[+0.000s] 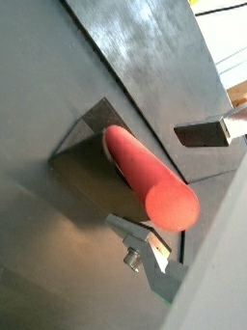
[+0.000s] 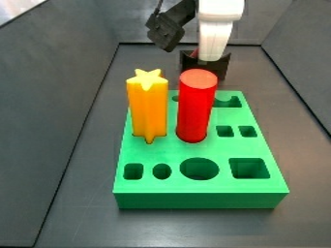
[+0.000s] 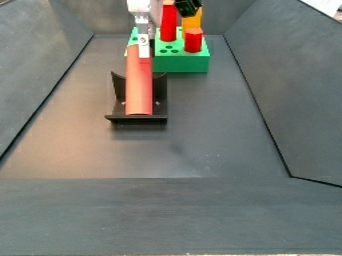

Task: Pick up the oval object. Move up. Place the oval object on the fixture. Regrasp the oval object. Move to above the board. Insert the oval object.
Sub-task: Regrasp the oval object.

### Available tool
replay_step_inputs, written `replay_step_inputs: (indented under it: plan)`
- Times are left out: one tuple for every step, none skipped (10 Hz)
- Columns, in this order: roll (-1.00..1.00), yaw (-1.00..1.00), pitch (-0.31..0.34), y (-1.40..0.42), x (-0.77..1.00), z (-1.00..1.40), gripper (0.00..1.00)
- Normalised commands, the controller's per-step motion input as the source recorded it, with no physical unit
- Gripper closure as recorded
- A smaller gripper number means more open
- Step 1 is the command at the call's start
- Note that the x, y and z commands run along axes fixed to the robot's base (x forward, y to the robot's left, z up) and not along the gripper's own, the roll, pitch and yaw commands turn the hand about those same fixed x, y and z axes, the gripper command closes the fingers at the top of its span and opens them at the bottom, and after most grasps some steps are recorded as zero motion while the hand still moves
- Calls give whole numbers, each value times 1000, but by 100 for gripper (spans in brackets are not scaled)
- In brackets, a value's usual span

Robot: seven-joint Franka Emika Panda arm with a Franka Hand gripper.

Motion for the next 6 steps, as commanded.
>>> replay_step_inputs:
  plan:
    - [-34, 55, 237, -12, 398, 2, 0]
    - [-37, 55, 242, -13, 354, -2, 0]
    - [-46, 57, 238, -15, 293, 4, 0]
    - [-50, 57, 236, -12, 259, 3, 0]
    - [-52, 57, 240, -11, 198, -1, 0]
    - [-50, 58, 244, -10, 159, 0, 0]
